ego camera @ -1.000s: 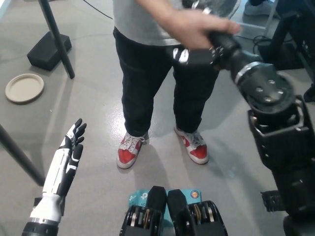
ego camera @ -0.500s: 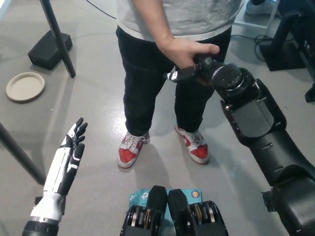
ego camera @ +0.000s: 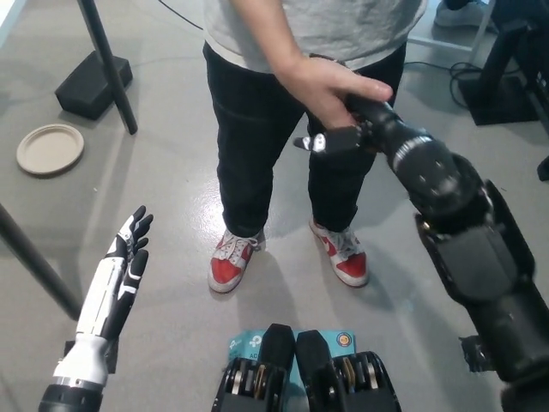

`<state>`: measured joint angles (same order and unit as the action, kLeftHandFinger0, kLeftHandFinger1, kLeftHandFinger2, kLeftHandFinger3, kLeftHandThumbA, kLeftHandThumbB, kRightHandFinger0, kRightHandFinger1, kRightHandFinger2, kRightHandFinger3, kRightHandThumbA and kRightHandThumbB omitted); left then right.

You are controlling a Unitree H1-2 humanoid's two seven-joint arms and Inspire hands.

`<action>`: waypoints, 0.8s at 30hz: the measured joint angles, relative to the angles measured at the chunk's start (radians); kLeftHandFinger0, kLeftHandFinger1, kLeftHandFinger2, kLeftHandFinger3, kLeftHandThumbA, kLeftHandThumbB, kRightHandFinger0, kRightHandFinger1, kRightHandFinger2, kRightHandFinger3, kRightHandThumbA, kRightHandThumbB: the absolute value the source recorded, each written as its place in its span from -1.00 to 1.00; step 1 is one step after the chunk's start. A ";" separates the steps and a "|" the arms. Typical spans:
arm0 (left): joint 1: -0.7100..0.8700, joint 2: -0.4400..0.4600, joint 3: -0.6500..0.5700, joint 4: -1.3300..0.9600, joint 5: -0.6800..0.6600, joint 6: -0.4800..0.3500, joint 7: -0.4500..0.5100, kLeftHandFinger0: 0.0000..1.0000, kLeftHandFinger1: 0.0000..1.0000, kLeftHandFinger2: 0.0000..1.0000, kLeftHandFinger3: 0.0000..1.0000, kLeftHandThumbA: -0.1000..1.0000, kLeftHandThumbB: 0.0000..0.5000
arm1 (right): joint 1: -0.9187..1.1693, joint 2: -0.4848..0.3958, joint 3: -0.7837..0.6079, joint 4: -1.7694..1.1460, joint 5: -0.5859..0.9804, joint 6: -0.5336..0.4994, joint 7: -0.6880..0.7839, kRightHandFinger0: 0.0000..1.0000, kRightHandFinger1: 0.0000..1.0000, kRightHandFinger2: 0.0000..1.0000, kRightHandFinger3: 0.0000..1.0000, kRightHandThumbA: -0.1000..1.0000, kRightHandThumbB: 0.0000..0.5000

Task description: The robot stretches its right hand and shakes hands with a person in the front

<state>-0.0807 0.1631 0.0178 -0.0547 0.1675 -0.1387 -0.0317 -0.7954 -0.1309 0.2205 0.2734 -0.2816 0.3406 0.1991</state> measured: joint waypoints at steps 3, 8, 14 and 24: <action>0.000 0.000 0.000 0.000 0.000 0.002 0.000 1.00 1.00 1.00 1.00 1.00 -0.40 | 0.071 -0.026 -0.006 -0.110 0.004 0.017 0.009 1.00 1.00 1.00 1.00 0.76 0.90; 0.003 0.000 0.000 0.000 -0.001 0.005 0.000 1.00 1.00 1.00 1.00 1.00 -0.42 | 0.197 -0.075 -0.032 -0.300 0.020 0.040 0.025 1.00 1.00 1.00 1.00 0.75 1.00; 0.011 0.000 0.000 0.000 -0.002 0.005 0.000 1.00 1.00 1.00 1.00 1.00 -0.50 | 0.348 -0.129 -0.136 -0.522 0.086 0.061 0.049 1.00 1.00 1.00 1.00 0.55 0.68; 0.014 0.000 -0.003 0.003 -0.001 0.005 0.000 1.00 1.00 1.00 1.00 1.00 -0.41 | 0.473 -0.156 -0.204 -0.399 0.165 0.027 0.060 1.00 1.00 1.00 1.00 0.58 0.16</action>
<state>-0.0665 0.1635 0.0146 -0.0520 0.1662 -0.1338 -0.0318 -0.3228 -0.2864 0.0169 -0.1257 -0.1164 0.3681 0.2595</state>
